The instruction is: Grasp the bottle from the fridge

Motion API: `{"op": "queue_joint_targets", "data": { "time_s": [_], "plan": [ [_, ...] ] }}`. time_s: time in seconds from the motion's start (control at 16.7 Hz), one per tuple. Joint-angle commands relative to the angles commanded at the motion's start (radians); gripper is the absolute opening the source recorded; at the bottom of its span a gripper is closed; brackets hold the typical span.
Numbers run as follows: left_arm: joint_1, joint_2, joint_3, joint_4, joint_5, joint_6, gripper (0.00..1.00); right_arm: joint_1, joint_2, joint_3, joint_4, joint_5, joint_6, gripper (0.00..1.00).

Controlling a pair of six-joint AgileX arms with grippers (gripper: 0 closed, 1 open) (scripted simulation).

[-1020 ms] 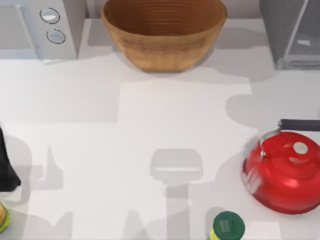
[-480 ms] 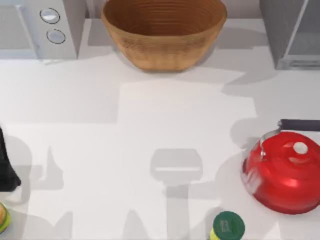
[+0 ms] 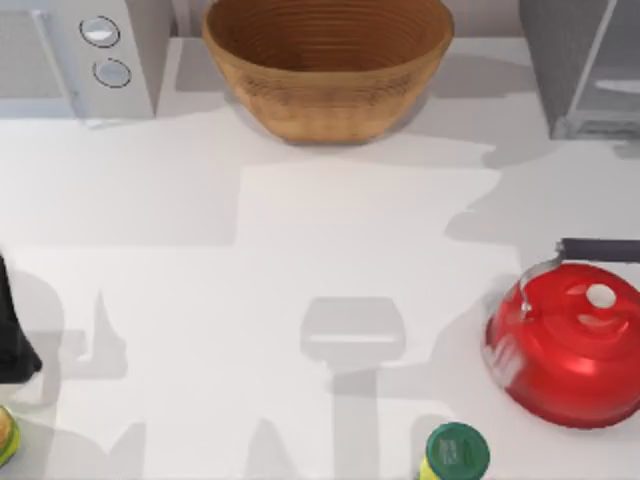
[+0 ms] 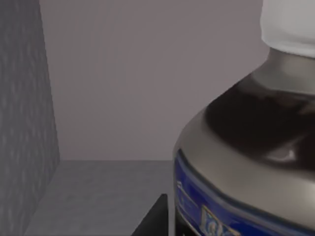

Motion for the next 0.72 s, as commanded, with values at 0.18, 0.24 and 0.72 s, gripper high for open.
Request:
{"op": "queue_joint_targets", "data": {
  "time_s": [0.18, 0.24, 0.72],
  "plan": [
    [0.0, 0.0, 0.0, 0.0, 0.0, 0.0, 1.0, 0.006, 0.006, 0.003, -0.003, 0.001, 0.002, 0.0],
    [0.0, 0.0, 0.0, 0.0, 0.0, 0.0, 1.0, 0.006, 0.006, 0.003, -0.003, 0.001, 0.002, 0.0],
    [0.0, 0.0, 0.0, 0.0, 0.0, 0.0, 1.0, 0.06, -0.328, -0.151, -0.171, 0.047, -0.012, 0.0]
  ]
}}
